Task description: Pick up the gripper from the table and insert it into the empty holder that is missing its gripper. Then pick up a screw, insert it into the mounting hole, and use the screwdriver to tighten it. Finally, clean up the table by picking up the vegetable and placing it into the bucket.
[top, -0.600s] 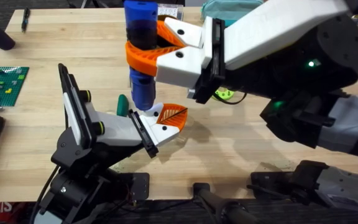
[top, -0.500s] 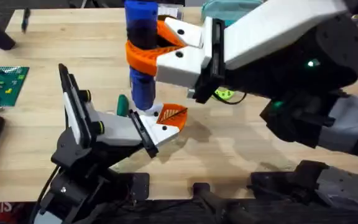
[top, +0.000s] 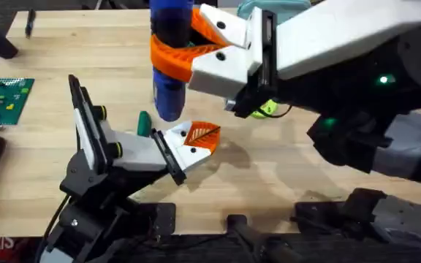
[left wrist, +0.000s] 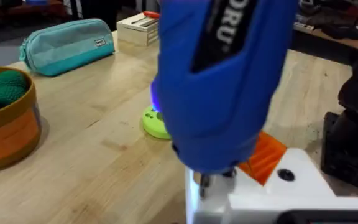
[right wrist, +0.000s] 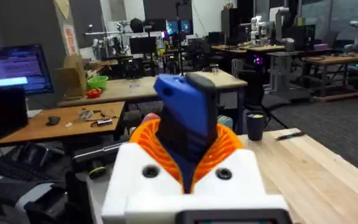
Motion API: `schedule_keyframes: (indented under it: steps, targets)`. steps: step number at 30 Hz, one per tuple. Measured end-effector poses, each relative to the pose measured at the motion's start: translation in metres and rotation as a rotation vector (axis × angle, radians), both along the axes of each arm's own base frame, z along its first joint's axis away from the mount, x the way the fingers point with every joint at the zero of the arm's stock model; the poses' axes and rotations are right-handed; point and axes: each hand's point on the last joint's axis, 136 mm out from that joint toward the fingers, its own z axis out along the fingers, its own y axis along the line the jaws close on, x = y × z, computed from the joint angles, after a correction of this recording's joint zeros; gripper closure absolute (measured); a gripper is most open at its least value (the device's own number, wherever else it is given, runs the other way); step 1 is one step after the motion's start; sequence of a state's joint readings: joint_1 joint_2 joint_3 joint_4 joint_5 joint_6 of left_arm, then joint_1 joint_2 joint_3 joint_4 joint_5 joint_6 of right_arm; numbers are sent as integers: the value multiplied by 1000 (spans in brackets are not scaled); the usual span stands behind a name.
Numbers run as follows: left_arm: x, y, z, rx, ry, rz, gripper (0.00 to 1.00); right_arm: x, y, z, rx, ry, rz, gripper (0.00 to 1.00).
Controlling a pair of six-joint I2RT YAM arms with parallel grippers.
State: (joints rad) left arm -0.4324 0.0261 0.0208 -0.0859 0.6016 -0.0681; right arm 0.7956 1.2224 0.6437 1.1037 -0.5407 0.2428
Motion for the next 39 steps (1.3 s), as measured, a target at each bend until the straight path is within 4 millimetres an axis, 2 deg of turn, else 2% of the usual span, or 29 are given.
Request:
schedule_keyframes:
  steps: [10,15,22,28,39]
  targets:
    - [0,0,0,0,0,0,986,0,-2,3,6,-11,-2,947]
    - [0,0,0,0,0,0,986,1,-13,6,-7,-26,-5,947]
    - [0,0,0,0,0,0,985,7,-24,-3,-75,32,-24,947]
    - [0,0,0,0,0,0,986,1,-32,2,-85,32,-29,947]
    - [0,0,0,0,0,0,986,1,-32,-1,-99,47,-26,947]
